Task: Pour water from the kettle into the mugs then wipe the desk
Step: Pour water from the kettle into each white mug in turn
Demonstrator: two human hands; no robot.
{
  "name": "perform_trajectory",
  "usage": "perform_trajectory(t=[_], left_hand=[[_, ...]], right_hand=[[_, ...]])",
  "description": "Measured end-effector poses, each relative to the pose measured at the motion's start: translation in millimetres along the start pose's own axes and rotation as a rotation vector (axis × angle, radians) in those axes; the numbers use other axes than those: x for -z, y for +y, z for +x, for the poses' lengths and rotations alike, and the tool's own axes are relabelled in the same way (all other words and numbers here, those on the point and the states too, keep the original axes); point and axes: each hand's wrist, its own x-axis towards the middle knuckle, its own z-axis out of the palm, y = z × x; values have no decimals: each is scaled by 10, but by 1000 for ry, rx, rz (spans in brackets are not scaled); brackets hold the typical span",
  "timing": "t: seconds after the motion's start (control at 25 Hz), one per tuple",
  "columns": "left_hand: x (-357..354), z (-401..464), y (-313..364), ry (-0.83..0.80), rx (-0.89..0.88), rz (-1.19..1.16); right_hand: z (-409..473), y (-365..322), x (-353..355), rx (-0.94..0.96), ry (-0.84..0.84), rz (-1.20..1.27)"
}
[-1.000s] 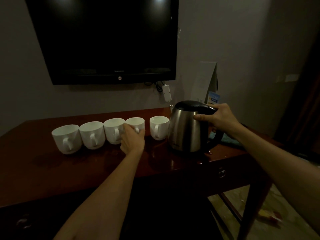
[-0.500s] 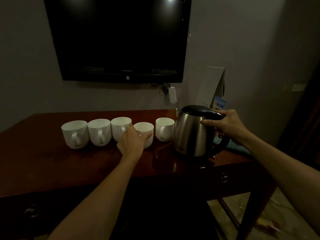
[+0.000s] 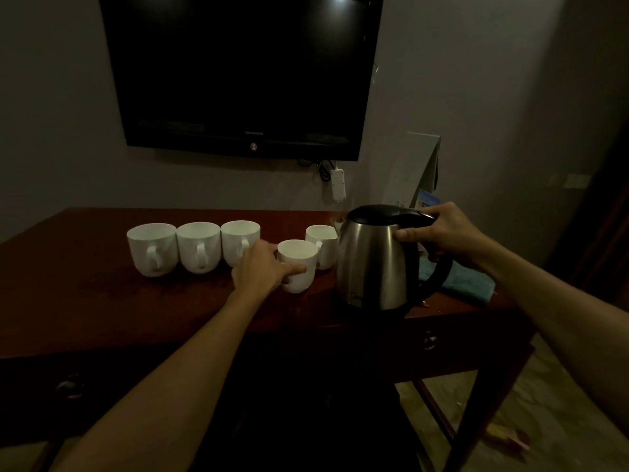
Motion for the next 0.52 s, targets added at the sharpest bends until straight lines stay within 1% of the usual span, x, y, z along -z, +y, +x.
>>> perform_trajectory(t=[0.2,0.44,0.52], left_hand=[[48,28,-26,-85,-58,-61],[94,111,-99,-170,-66,-105],[96,123,-124,-171,-72,-118]], right_hand=[[48,-128,13,-26,-36,-28],[184,-210,5,-58,-65,-57],[214,-256,-5,-58,-85,-75]])
